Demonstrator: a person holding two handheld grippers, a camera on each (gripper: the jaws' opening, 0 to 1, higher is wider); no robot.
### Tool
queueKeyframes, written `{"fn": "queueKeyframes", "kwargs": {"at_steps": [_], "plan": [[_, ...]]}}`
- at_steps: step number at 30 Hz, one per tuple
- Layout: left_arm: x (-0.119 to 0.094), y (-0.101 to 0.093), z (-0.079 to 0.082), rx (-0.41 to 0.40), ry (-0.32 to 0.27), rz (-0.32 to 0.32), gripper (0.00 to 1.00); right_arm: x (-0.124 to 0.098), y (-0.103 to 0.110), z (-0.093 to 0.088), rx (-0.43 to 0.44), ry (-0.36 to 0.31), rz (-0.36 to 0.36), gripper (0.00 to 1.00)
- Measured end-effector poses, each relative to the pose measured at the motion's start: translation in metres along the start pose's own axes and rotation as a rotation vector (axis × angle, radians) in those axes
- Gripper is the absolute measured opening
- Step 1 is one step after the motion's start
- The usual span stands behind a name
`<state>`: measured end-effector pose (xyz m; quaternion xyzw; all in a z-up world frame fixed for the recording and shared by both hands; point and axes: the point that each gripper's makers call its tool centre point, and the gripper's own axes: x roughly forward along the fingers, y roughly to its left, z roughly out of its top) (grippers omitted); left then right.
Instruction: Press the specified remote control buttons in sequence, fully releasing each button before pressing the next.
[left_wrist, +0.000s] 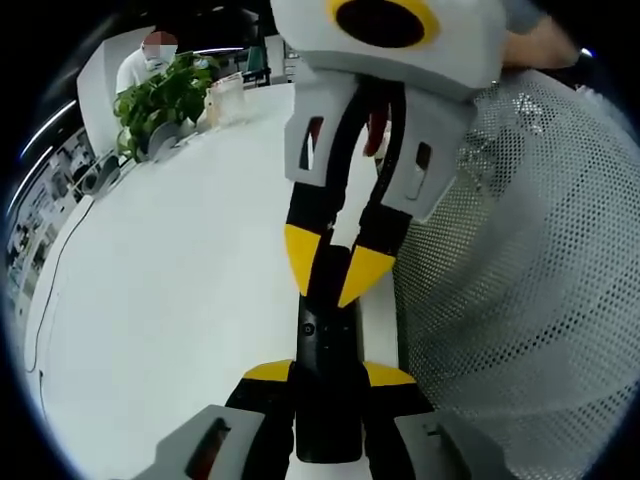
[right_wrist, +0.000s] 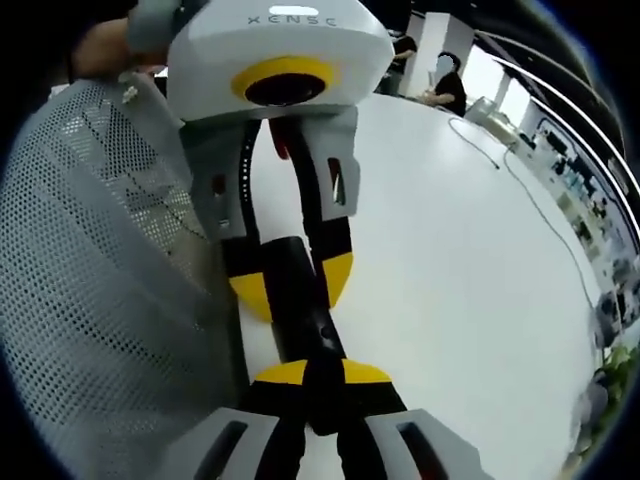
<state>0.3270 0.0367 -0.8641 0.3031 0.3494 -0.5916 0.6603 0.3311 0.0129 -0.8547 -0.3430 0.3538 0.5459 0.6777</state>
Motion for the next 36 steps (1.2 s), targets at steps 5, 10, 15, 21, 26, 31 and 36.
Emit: {"fn": "queueKeyframes", "kwargs": {"at_steps": [5,10,15,21,26,31,36], "plan": [[-0.0002,-0.0004,0.0001,-0.003,-0.003,0.001,0.25,-0.0001,0.0,0.0009,0.018,0.001,-0.003,0.07],[-0.0001,-0.0006,0.0003,-0.002,-0.002,0.001,0.25,0.0009,0.0012,0.0026,-0.004,0.001,-0.002,0.06],[-0.0001,-0.0007,0.0003,-0.002,-0.003,0.001,0.25,0.0023,0.0028,0.0039,-0.033,0.005,0.0,0.06],[0.0001,-0.0007,0.0004,-0.001,-0.005,0.0,0.25,0.0026,0.0021,0.0032,-0.013,0.018,0.015,0.05],[0.0,-0.0006,0.0004,-0.003,-0.005,0.001,0.25,0.0033,0.0023,0.0043,0.01,0.037,0.005,0.05],[-0.0002,-0.0002,0.0003,-0.009,-0.006,0.003,0.25,0.0014,0.0006,0.0032,0.029,-0.007,-0.01,0.05],[-0.0008,0.0006,0.0,-0.017,-0.013,0.005,0.25,0.0029,0.0008,0.0061,0.015,0.004,-0.007,0.05]]}}
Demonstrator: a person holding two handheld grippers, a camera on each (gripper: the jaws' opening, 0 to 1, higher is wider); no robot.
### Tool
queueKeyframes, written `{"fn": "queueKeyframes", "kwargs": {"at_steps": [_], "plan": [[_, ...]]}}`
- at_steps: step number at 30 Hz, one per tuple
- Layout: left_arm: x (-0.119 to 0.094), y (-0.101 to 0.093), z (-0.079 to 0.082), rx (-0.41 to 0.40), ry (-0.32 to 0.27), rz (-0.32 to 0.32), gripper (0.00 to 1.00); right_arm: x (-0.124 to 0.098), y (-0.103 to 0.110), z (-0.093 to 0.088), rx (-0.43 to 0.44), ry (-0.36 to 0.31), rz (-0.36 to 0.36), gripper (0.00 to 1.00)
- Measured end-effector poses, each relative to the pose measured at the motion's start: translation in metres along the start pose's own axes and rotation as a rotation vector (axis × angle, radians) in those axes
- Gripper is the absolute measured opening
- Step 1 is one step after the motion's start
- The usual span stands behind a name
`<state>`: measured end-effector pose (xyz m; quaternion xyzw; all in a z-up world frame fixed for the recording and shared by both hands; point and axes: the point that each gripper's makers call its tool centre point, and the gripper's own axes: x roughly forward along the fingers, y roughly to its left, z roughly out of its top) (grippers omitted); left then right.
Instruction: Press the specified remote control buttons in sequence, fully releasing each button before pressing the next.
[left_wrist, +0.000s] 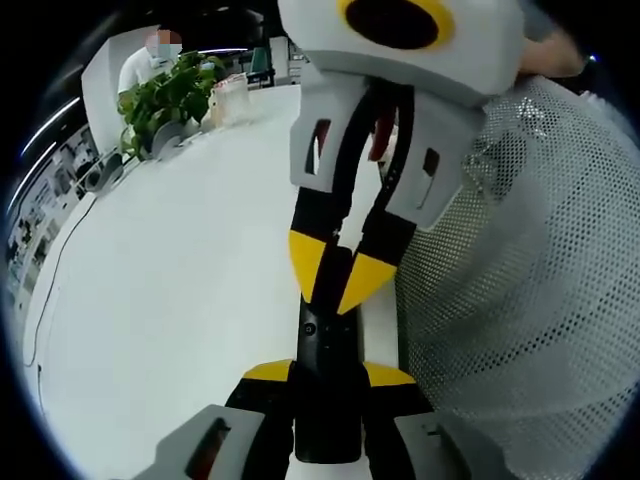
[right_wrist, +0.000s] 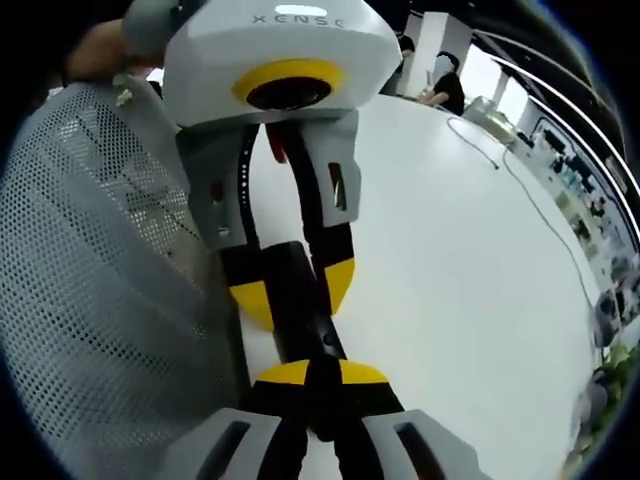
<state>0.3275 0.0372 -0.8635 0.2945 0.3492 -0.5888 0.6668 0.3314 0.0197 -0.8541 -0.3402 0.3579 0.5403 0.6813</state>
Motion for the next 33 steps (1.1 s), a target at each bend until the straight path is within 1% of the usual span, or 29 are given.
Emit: {"fn": "queueKeyframes", "kwargs": {"at_steps": [2,4,10,12,13,15,17,20,25,28,30,33], "plan": [[0.0001,0.0,0.0001,-0.001,-0.002,0.001,0.25,0.0014,0.0017,0.0028,-0.008,-0.012,0.006,0.05],[0.0001,0.0,0.0,0.0,-0.003,0.001,0.25,0.0016,0.0027,0.0031,-0.036,0.005,0.008,0.04],[0.0001,-0.0001,0.0001,-0.003,-0.008,0.0,0.25,0.0,0.0011,0.0014,-0.002,-0.016,0.017,0.03],[0.0,0.0,0.0,-0.004,-0.009,0.001,0.25,-0.0004,0.0,0.0004,-0.005,-0.007,0.012,0.0],[0.0,0.0001,-0.0001,-0.004,-0.008,0.0,0.25,-0.0009,-0.0018,-0.0011,-0.033,0.003,0.005,0.0],[-0.0001,0.0003,-0.0001,-0.004,-0.008,-0.001,0.25,0.0002,-0.0005,-0.0009,-0.059,0.004,0.002,0.0],[-0.0001,0.0002,0.0001,-0.001,-0.006,-0.003,0.25,0.0003,-0.0008,-0.0007,-0.128,0.017,-0.006,0.0],[0.0001,0.0001,0.0,0.005,-0.002,-0.004,0.25,0.0018,0.0012,-0.0006,-0.14,0.034,-0.018,0.0],[0.0004,-0.0001,0.0,0.011,0.004,-0.005,0.25,0.0019,-0.001,-0.0014,-0.12,0.033,-0.02,0.0],[0.0003,-0.0004,0.0002,0.01,0.004,-0.003,0.25,0.0001,-0.0021,-0.001,-0.045,0.003,-0.012,0.0],[0.0003,-0.0006,0.0003,0.007,0.001,-0.001,0.25,-0.0009,-0.0024,-0.001,-0.022,-0.003,0.0,0.0],[0.0002,-0.0009,0.0004,0.001,-0.004,0.0,0.25,-0.0009,-0.001,-0.0009,-0.029,-0.001,0.005,0.0]]}}
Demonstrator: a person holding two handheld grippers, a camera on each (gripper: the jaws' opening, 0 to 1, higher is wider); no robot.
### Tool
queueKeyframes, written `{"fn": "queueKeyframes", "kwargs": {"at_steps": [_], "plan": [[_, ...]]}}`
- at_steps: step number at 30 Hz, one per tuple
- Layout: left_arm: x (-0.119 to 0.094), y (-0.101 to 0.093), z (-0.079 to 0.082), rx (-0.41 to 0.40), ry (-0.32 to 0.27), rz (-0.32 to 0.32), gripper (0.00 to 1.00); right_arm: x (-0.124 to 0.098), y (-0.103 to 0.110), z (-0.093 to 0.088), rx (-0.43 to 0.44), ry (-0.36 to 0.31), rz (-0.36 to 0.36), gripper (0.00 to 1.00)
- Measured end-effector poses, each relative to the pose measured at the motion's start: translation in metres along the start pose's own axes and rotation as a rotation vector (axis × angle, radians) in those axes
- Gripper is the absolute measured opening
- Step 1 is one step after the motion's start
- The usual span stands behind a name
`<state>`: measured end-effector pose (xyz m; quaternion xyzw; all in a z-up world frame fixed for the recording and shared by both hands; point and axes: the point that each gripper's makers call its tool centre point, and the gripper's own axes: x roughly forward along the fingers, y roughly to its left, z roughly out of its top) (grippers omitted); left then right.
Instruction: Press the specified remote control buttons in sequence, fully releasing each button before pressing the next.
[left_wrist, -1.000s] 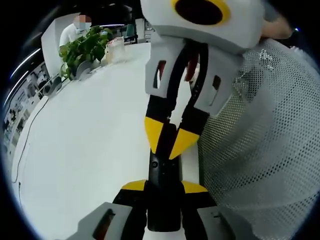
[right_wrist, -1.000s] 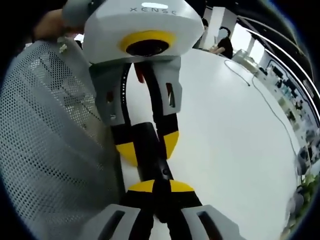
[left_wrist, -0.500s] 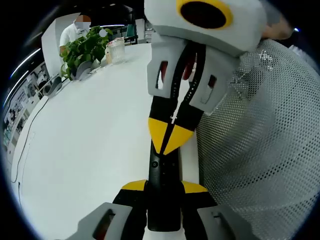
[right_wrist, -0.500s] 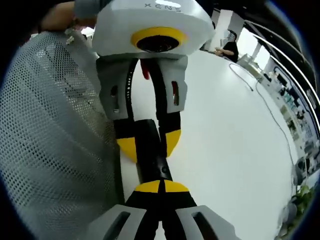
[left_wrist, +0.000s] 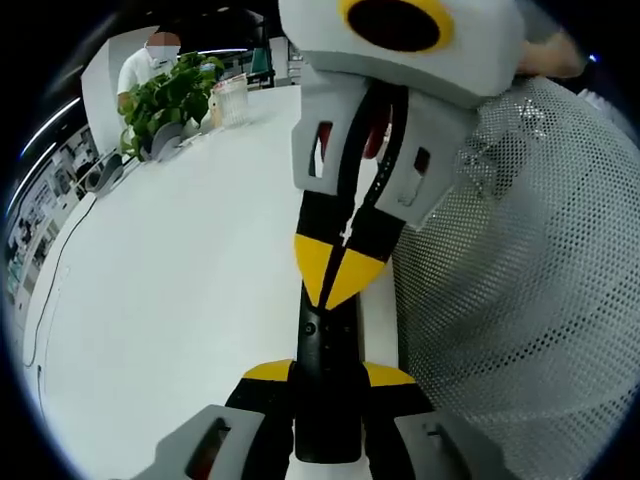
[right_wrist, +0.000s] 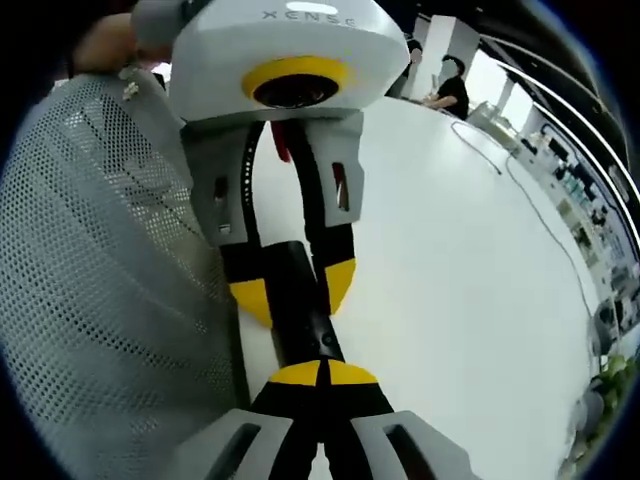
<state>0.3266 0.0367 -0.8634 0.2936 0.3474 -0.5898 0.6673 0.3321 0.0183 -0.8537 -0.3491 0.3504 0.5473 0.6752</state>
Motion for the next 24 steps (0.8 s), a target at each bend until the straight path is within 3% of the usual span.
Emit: {"fn": "queueKeyframes", "kwargs": {"at_steps": [9,14,24], "plan": [[0.0,0.0,-0.0001,0.003,0.002,0.0,0.25,-0.0032,0.0024,-0.0065,0.005,0.027,0.011,0.0],[-0.0002,0.0002,0.0002,0.007,0.004,0.0,0.25,-0.0009,0.0038,-0.0064,-0.104,0.067,-0.004,0.0],[0.0008,-0.0002,-0.0003,-0.001,0.0,0.004,0.25,-0.0023,0.0022,-0.0078,-0.027,0.045,-0.005,0.0]]}}
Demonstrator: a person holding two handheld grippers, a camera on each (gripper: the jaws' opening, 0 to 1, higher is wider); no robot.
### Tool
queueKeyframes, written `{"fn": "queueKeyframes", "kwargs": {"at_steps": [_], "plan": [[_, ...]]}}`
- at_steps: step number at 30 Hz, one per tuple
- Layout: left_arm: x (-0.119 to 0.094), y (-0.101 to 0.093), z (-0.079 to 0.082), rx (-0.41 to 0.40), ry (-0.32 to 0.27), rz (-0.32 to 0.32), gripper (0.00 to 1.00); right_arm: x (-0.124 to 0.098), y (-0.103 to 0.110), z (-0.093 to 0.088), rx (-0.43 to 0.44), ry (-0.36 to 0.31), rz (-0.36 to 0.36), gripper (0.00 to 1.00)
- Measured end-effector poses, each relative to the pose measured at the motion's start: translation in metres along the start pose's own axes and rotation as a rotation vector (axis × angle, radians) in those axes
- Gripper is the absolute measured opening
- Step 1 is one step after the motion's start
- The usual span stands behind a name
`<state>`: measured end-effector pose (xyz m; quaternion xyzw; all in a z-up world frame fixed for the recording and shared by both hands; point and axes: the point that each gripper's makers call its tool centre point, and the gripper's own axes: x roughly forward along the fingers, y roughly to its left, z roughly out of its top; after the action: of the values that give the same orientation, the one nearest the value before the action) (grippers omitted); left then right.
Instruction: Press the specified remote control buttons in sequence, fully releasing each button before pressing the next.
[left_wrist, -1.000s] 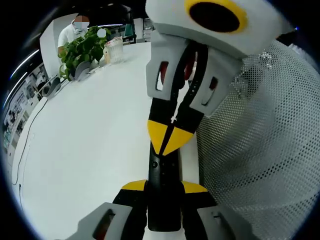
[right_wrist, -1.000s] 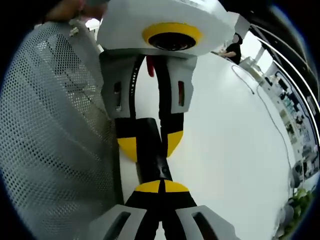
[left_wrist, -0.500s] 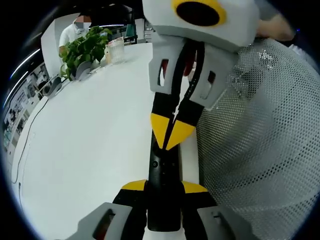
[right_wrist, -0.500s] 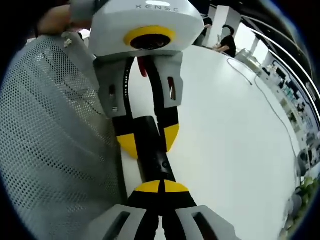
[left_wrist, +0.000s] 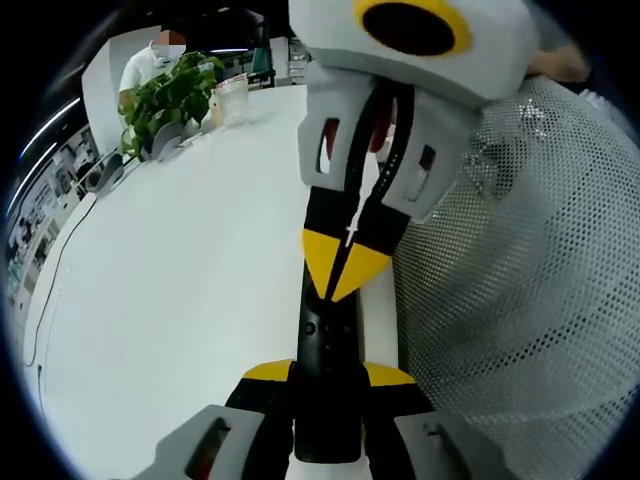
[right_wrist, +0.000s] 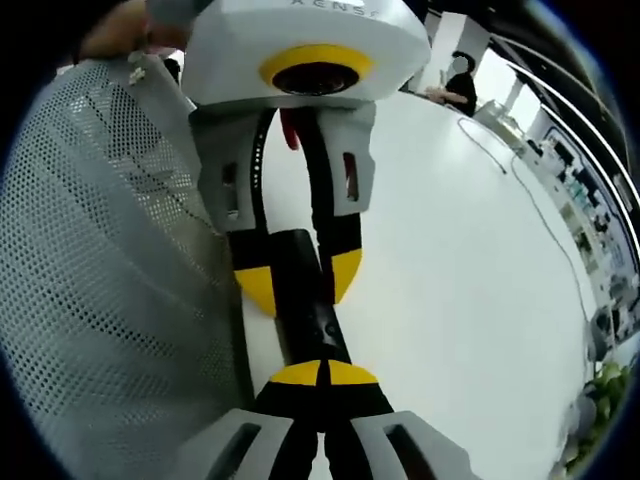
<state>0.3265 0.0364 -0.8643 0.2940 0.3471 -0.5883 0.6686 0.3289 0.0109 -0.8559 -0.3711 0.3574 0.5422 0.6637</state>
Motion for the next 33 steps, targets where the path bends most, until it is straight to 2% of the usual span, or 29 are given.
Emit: {"fn": "queueKeyframes", "kwargs": {"at_steps": [7,18,25,28,31,33], "plan": [[0.0005,-0.0011,0.0001,-0.002,-0.001,0.002,0.25,-0.0028,0.0009,-0.0036,0.038,-0.001,0.011,0.0],[0.0006,-0.0017,0.0007,0.0,0.001,0.001,0.25,-0.0052,0.0011,-0.0072,0.044,0.01,0.011,0.0],[0.0008,-0.0014,0.0005,0.002,0.001,0.0,0.25,-0.0045,0.0015,-0.009,0.015,0.034,0.002,0.0],[0.0006,-0.0017,0.0009,0.006,0.002,-0.001,0.25,-0.0026,0.0019,-0.0093,-0.047,0.079,-0.005,0.0],[0.0005,-0.0018,0.0012,0.007,0.002,-0.001,0.25,-0.0026,0.0004,-0.0091,-0.004,0.086,-0.002,0.0],[0.0005,-0.0018,0.0011,0.006,0.002,0.0,0.25,-0.0036,-0.0005,-0.0093,0.046,0.06,0.001,0.0]]}}
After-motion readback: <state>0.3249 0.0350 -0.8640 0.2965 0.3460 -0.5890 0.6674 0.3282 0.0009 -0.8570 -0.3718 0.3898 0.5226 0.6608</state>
